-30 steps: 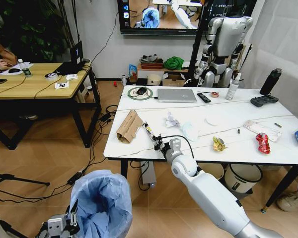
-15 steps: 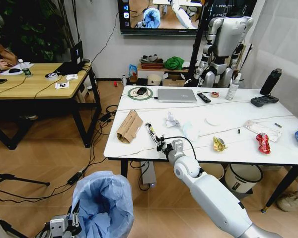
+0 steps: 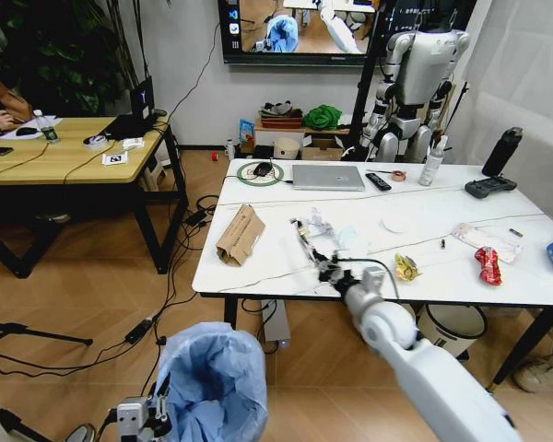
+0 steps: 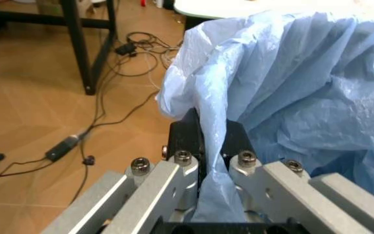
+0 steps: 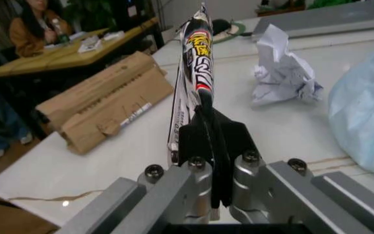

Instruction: Pick up the trash bin and place the trash from the table into it.

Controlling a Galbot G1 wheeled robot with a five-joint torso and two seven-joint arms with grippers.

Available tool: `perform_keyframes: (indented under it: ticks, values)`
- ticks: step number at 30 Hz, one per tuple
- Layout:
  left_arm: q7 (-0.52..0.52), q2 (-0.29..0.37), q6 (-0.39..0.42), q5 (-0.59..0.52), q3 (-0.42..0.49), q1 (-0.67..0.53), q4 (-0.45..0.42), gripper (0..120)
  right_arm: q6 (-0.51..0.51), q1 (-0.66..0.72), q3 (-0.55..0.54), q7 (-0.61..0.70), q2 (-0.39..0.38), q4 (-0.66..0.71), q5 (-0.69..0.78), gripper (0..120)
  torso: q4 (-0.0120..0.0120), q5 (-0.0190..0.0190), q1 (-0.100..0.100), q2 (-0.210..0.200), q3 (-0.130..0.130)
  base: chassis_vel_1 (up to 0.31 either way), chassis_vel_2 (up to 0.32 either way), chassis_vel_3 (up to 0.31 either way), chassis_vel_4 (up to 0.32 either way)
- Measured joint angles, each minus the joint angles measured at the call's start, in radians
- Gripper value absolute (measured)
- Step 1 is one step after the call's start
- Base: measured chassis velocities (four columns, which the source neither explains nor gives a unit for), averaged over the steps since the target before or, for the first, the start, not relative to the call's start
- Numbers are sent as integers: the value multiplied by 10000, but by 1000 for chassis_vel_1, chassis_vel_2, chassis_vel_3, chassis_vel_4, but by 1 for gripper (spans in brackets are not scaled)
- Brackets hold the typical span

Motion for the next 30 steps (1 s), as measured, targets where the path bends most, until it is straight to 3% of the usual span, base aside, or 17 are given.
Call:
perform_keyframes:
  ticks: [9, 16, 24, 30]
  values:
    - [-84, 355, 472, -211, 417, -431, 93, 1, 1384, -2277, 395, -1259, -952, 2216, -98, 0, -1, -1, -1, 0, -1, 0, 0, 0, 0]
    - [-157, 192, 795, -691, 520, -644, 122, 1, 2484, -2199, -890, -1979, -1308, 3061, -334, 0, 2, -2, -1, 0, -1, 0, 0, 0, 0]
    - [-206, -215, 1189, -1367, 984, -752, 75, 1, 3333, -1606, -3210, -2843, -1562, 2405, -962, 0, 2, -4, -1, 0, 0, 0, 0, 0, 0]
    - [-233, -347, 1243, -1449, 936, -558, -112, 1, 3384, -1468, -3835, -3027, -1309, 1658, -1339, 0, 3, -3, 0, 0, 0, 0, 0, 0, 0]
